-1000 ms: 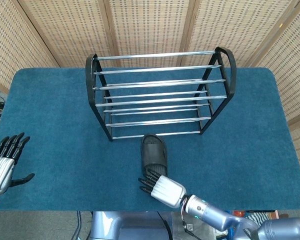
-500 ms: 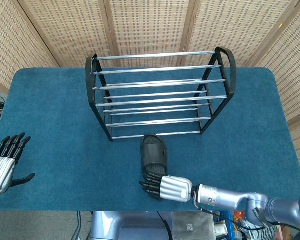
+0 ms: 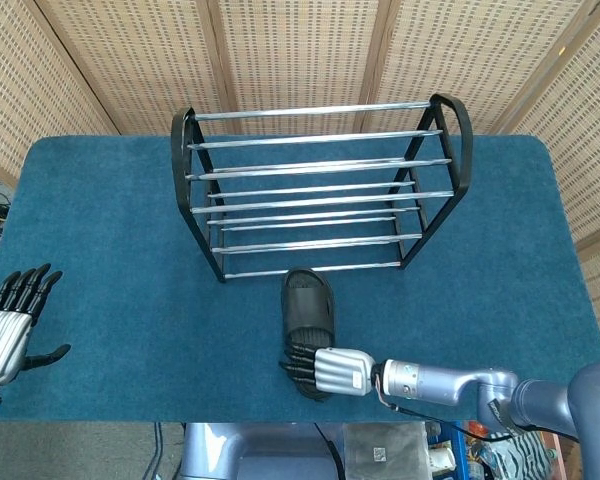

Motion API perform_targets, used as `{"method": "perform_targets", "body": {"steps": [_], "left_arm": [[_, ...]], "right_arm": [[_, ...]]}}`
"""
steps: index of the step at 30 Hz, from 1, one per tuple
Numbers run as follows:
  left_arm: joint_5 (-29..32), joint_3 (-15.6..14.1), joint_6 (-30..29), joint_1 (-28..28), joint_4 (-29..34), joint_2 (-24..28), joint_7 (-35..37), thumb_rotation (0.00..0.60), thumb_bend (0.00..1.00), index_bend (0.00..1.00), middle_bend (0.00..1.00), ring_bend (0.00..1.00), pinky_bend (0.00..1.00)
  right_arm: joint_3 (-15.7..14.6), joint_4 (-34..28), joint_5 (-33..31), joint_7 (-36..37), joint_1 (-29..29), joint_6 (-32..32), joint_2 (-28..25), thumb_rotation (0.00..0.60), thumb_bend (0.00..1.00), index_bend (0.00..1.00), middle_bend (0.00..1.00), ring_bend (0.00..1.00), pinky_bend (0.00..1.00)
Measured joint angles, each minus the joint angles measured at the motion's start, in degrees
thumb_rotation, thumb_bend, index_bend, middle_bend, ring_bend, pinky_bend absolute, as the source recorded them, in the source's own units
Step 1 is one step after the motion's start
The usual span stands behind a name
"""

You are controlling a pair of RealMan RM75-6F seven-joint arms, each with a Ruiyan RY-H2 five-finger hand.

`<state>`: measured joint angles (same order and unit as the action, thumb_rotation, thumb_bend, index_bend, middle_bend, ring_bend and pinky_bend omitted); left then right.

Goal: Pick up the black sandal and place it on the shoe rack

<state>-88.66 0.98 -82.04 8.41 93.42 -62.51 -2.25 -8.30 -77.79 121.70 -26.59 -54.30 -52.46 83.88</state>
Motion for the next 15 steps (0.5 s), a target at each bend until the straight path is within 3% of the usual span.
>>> {"method": "perform_targets", "body": {"steps": [15], "left_arm": [[0.8,0.16,0.78,0.33,-0.2,-0.03,0.25,0.6,0.13,0.0,0.0,0.0,0.0]], "right_arm": [[0.89,-3.77,-3.24,-1.94,-4.25,11.55,0.32,0.6,0.0,0.0,0.0,0.0,0.0]]}}
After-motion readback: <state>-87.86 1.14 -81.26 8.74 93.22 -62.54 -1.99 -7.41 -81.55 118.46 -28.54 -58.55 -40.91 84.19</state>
